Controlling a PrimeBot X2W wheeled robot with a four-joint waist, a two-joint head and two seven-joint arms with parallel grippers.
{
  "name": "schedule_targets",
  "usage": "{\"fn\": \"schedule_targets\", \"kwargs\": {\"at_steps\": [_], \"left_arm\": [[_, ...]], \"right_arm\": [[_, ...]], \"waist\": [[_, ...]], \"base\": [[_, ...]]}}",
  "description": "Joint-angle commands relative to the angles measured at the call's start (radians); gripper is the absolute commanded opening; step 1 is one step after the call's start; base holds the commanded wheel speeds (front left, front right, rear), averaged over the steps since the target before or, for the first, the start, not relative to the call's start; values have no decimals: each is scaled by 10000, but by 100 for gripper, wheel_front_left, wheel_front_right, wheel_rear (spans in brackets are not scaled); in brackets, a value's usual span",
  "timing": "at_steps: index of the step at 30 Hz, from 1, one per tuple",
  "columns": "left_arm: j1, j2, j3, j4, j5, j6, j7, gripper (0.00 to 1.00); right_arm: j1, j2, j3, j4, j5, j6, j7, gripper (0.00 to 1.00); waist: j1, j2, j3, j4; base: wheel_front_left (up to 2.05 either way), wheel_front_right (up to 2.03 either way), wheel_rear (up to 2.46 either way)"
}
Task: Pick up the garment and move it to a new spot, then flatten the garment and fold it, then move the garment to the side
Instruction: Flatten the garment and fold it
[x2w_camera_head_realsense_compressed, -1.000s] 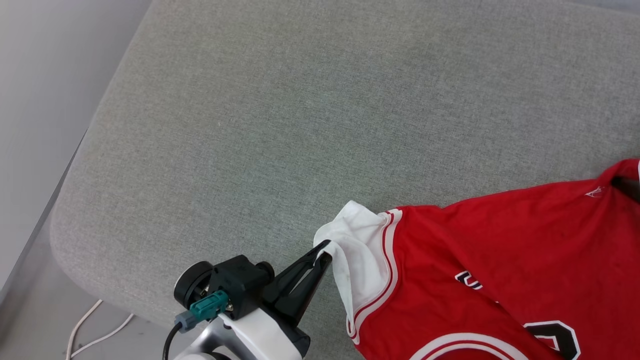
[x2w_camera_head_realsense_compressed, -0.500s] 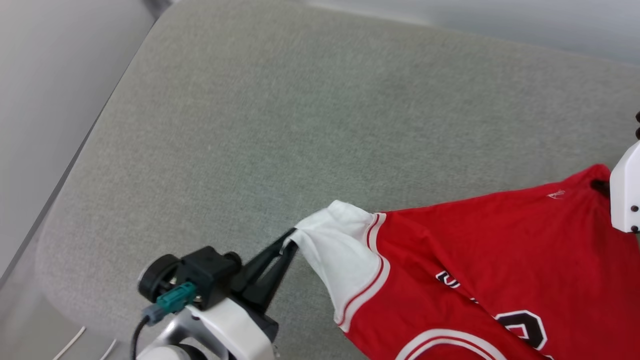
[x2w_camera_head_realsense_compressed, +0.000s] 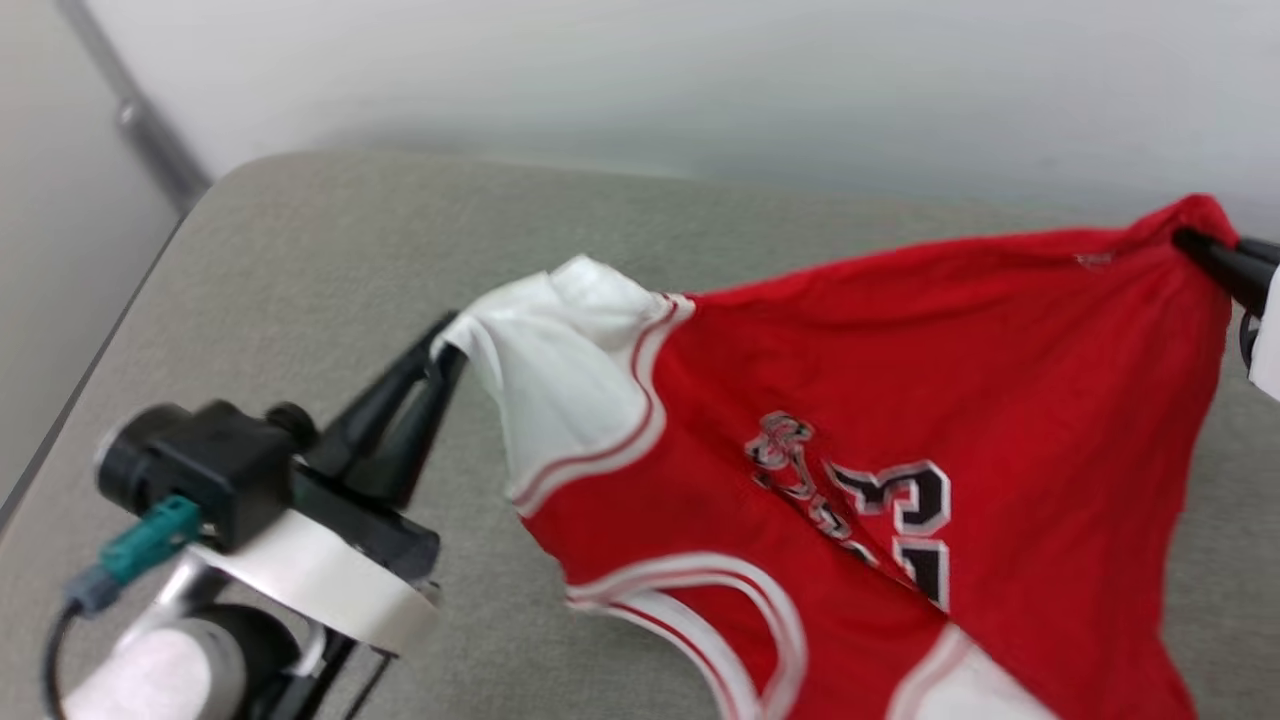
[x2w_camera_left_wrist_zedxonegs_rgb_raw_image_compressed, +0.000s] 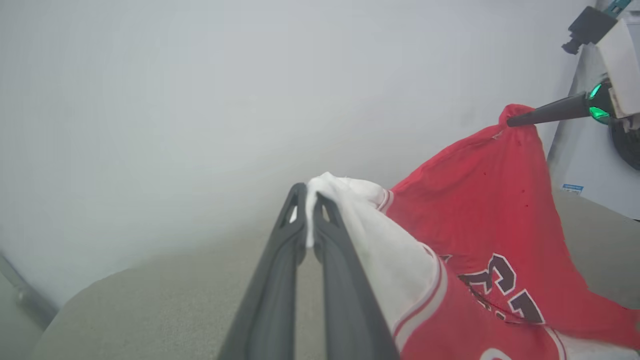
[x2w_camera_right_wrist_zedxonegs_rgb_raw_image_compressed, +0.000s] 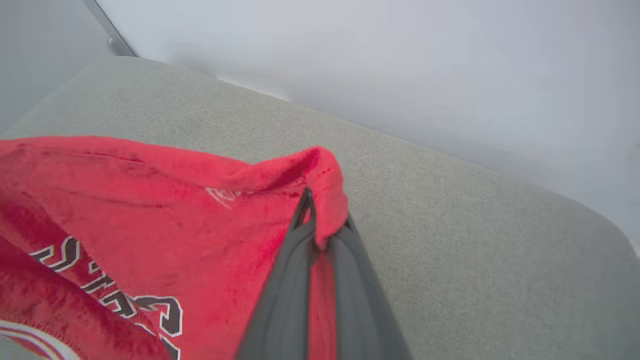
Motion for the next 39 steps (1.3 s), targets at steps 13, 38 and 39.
{"fn": "schedule_targets", "kwargs": {"at_steps": [13, 38, 39], "left_arm": [[-1708, 1041, 1890, -926, 5, 240, -28, 0], [-6313, 1371, 2825, 469, -469, -675, 465, 0], [-6657, 1381, 2780, 621, -402, -746, 524, 0]], "right_arm": [[-337, 1044, -829, -2460, 15, -4, -345, 0], [-2361, 1428, -1532, -3365, -623, -4, -1335, 0], [-2567, 1264, -1426, -3277, -737, -4, -1442, 0]], "waist": [[0, 0, -1067, -2059], [0, 0, 1304, -2795], [0, 0, 1575, -2784]], "base": [[0, 0, 0], [0, 0, 0], [0, 0, 0]]}}
